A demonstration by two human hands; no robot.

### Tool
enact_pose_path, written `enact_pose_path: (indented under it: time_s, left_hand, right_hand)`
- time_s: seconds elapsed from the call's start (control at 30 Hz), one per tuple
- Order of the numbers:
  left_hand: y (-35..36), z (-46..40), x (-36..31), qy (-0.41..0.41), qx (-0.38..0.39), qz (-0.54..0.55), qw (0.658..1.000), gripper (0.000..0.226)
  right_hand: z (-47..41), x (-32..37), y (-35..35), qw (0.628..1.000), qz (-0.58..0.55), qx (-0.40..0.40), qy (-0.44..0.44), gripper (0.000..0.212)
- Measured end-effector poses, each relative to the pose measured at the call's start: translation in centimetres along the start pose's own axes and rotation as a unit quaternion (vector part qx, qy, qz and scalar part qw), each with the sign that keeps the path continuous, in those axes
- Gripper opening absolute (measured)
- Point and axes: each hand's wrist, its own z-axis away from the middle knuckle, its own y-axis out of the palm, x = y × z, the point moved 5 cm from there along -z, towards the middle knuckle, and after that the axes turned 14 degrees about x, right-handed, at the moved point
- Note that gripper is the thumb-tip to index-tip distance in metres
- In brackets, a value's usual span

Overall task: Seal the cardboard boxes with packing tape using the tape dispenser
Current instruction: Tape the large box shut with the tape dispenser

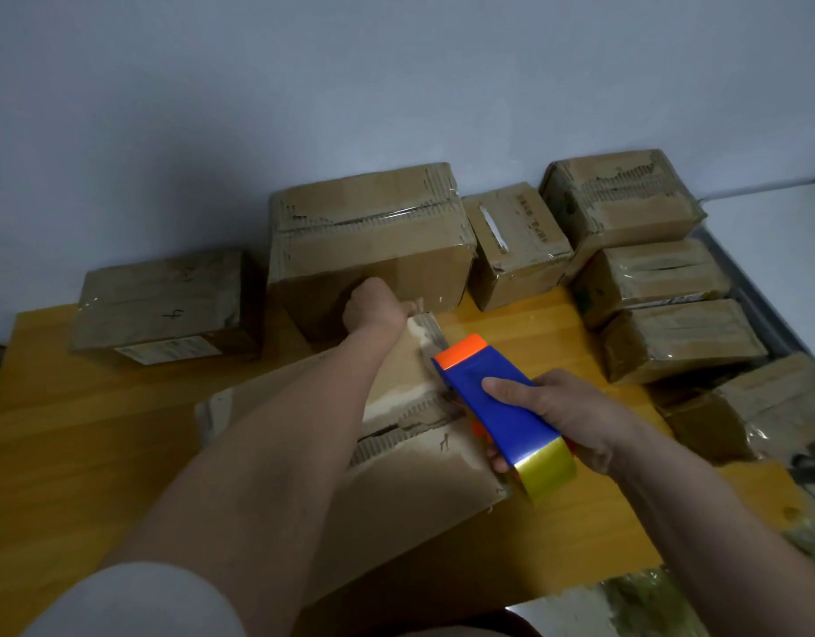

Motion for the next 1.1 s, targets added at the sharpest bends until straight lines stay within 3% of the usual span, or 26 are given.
enact_pose_path:
  time_s: [0.03,0.1,0.2,0.27,0.33,0.43,0.5,0.6,0.93,1.1]
  left_hand:
    - [0.0,0.4,-0.2,0.055,-0.027,0.016,0.998,0.023]
    - [0.8,1.1,-0.4,0.119,0.003,0.021,0.993,0.036]
    - [1.5,1.1,0.0,0.049,0.09,-0.057,0.993,0.05]
    - [1.1,1.4,-0.3,0.042,0.069,-0.133,0.988,0.047]
    - [1.0,2.8,-1.1,0.157,-0.003,-0.159,0.975,0.031]
    - [2.5,5.7,-0.1,0.303,-0.008,-0.252,0.919,0.052]
    - [3.7,6.2,1.4,0.278,0.032,-0.333,0.901,0.053]
    - [4.1,5.9,2.1,0.228,0.05,-0.367,0.9,0.053]
    - [4.8,5.9,2.4,0.21,0.021,-0.383,0.899,0.054]
    - [5.1,7.9,1.8,0.189,0.039,-0.381,0.904,0.055]
  right_hand:
    - [0.0,0.0,0.1,1.0,0.0,0.001,-0.002,0.057]
    - [0.0,0.1,0.1,1.0,0.002,0.002,-0.006,0.057]
    - [-0.1,0.2,0.2,1.0,0.012,0.005,-0.015,0.057]
    - [-0.1,0.2,0.2,1.0,0.016,0.009,-0.023,0.056]
    - [0.0,0.2,0.2,0.999,0.02,0.013,-0.025,0.056]
    - [-0.1,0.1,0.0,0.999,0.023,0.011,-0.024,0.055]
    - [0.0,0.0,-0.1,0.999,0.025,0.01,-0.024,0.054]
    - [0.2,-0.2,0.0,0.999,0.025,0.003,-0.034,0.053]
    - [5.1,-8.3,-0.4,0.995,0.078,-0.053,-0.034,0.038]
    - [4.9,-8.9,-1.0,0.997,0.051,-0.043,-0.035,0.037]
